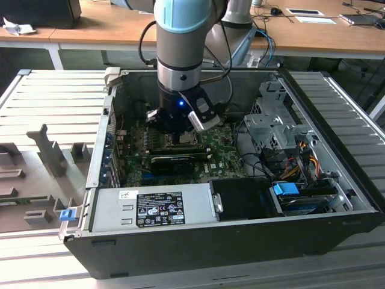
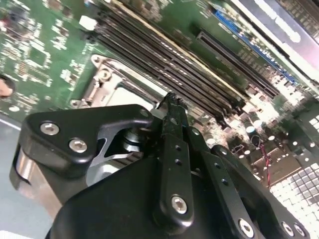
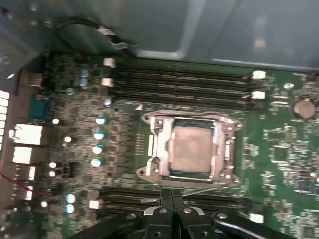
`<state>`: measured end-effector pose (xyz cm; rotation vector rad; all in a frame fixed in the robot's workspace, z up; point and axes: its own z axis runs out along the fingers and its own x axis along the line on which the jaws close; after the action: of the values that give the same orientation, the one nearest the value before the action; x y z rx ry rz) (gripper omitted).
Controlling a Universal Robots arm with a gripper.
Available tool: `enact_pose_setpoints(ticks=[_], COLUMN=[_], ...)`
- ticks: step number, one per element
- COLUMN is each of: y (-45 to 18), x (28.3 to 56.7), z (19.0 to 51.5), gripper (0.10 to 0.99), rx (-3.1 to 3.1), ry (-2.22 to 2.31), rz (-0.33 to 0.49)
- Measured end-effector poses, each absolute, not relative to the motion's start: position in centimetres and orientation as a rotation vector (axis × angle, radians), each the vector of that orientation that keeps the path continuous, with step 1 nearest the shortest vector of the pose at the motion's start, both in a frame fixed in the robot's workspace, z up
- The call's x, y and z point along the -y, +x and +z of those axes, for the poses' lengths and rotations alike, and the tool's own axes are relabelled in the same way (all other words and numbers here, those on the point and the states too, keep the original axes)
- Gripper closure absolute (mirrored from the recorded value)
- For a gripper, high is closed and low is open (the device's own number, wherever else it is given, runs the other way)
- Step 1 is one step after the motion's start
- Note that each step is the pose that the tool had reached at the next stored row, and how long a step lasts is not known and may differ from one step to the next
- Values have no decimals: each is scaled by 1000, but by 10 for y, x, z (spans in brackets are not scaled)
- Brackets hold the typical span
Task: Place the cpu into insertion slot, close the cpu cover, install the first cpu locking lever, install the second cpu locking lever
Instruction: 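Install the second cpu locking lever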
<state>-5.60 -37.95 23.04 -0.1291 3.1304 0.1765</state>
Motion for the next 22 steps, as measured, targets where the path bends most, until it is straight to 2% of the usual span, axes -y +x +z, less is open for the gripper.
enact_pose_setpoints(ticks=[6,22], y=[-63,-69], x=[380,394], z=[213,213], gripper=[980,980], rx=[-3130,-3121], ry=[-133,-133], rz=[179,266])
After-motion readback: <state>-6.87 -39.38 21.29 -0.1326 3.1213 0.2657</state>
